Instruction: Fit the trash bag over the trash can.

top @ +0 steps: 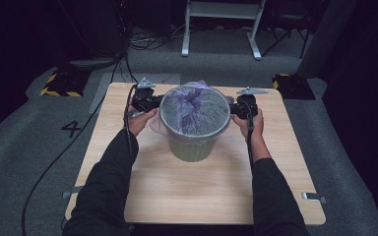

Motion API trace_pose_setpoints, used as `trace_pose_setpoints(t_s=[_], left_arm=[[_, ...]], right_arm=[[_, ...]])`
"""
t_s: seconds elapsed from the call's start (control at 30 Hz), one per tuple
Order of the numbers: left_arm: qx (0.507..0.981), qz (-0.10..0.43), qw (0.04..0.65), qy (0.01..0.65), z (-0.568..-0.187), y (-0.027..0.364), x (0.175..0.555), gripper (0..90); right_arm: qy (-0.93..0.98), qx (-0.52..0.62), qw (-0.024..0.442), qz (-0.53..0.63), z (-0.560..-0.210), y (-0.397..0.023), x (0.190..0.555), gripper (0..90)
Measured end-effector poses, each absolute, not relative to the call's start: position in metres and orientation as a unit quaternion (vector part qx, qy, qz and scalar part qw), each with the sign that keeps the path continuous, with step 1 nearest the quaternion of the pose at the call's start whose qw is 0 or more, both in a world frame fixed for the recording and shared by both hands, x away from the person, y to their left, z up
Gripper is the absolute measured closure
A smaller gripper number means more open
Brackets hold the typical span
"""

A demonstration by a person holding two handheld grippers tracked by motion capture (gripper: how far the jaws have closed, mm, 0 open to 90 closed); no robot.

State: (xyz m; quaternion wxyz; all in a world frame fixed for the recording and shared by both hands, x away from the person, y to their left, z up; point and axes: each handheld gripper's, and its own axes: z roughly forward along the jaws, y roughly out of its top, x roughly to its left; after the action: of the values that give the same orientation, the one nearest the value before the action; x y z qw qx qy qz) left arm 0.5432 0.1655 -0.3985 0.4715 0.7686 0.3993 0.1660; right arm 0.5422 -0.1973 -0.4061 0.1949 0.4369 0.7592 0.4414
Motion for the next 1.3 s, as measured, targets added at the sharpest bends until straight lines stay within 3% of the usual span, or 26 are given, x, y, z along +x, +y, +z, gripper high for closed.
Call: trace_pose_setpoints(t_s=[0.1,0.3,0.4,0.53,0.77,1.0,1.3], left_arm=[[0.782,0.168,0.452,0.395,-0.405,0.163,0.541,86.3],[0.780,0.176,0.459,0.387,-0.407,0.175,0.528,77.2],[0.773,0.187,0.465,0.389,-0.401,0.185,0.518,63.1],[0.772,0.217,0.472,0.365,-0.389,0.199,0.497,48.6],[0.764,0.213,0.492,0.359,-0.380,0.230,0.471,36.9],[0.751,0.206,0.516,0.356,-0.374,0.257,0.457,33.0],[0.810,0.205,0.484,0.262,-0.380,0.227,0.411,29.2]], right_arm=[[0.780,0.432,0.152,0.426,-0.415,-0.198,0.545,86.0],[0.789,0.417,0.163,0.421,-0.424,-0.208,0.535,79.2],[0.782,0.407,0.163,0.442,-0.423,-0.215,0.529,58.8],[0.776,0.390,0.188,0.458,-0.416,-0.229,0.516,45.0],[0.771,0.363,0.234,0.469,-0.394,-0.249,0.491,36.6],[0.785,0.325,0.252,0.462,-0.380,-0.258,0.470,33.1],[0.817,0.274,0.239,0.447,-0.381,-0.249,0.441,30.5]])
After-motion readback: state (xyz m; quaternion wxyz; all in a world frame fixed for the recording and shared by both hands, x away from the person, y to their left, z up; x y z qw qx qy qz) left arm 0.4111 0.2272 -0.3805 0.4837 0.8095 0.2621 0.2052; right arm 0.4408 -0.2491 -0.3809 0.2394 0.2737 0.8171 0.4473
